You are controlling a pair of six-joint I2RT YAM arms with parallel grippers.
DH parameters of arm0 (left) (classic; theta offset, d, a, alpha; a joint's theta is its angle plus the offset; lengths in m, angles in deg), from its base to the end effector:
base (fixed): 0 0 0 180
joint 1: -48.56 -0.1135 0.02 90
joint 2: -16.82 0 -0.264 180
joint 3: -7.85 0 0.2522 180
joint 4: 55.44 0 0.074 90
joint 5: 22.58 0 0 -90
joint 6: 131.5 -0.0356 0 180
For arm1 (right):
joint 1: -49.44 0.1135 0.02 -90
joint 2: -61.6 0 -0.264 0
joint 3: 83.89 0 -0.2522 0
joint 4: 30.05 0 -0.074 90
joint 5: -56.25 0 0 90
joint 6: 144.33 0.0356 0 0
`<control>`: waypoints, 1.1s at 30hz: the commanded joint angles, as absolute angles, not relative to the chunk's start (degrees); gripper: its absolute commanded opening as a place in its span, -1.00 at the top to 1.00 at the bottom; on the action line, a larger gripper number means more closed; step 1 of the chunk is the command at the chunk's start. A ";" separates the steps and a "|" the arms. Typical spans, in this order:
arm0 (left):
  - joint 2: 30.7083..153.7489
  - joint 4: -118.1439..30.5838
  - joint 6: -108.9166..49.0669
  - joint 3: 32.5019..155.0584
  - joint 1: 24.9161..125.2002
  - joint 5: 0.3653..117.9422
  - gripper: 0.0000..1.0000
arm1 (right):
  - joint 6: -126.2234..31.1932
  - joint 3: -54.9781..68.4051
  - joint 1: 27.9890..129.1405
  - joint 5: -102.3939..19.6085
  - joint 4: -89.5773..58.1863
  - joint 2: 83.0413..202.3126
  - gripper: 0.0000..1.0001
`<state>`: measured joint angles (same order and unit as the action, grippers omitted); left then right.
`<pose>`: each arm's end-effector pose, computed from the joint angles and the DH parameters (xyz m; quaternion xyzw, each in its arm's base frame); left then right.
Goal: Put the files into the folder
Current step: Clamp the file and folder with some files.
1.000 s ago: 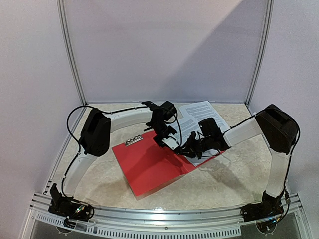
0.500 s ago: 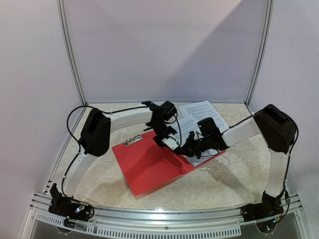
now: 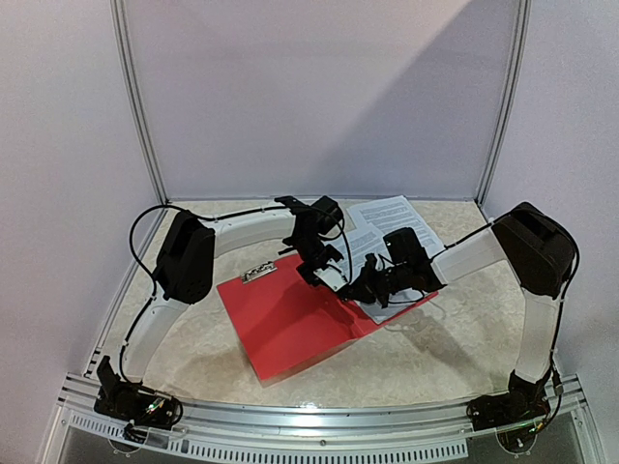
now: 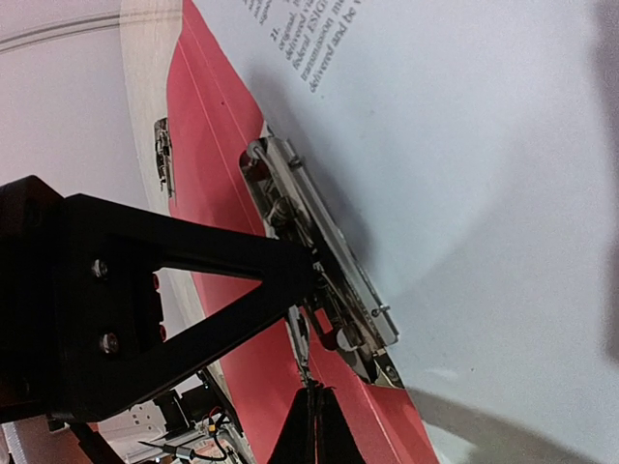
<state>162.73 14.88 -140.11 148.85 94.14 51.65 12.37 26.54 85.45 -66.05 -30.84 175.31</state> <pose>0.3553 -0.3764 0.1352 0.9402 0.2852 -0.0649 0.1747 0.2985 0.2405 0.1081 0.1272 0.8797 0.4566 0.0380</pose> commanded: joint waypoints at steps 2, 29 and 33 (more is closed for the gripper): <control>167.23 21.44 -139.23 147.26 95.04 54.25 1.00 | 10.19 27.96 85.80 -61.54 -23.42 178.54 0.99; 155.61 15.17 -125.09 146.24 94.96 49.44 0.34 | 5.62 27.55 85.31 -58.15 -18.44 181.04 0.99; 152.03 13.84 -121.37 143.22 94.22 50.92 0.27 | 5.19 27.51 85.14 -57.92 -18.03 181.12 0.99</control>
<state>158.51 15.10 -126.58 145.44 94.29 51.54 6.03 25.60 85.32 -65.70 -28.61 175.98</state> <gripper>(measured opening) 0.351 0.008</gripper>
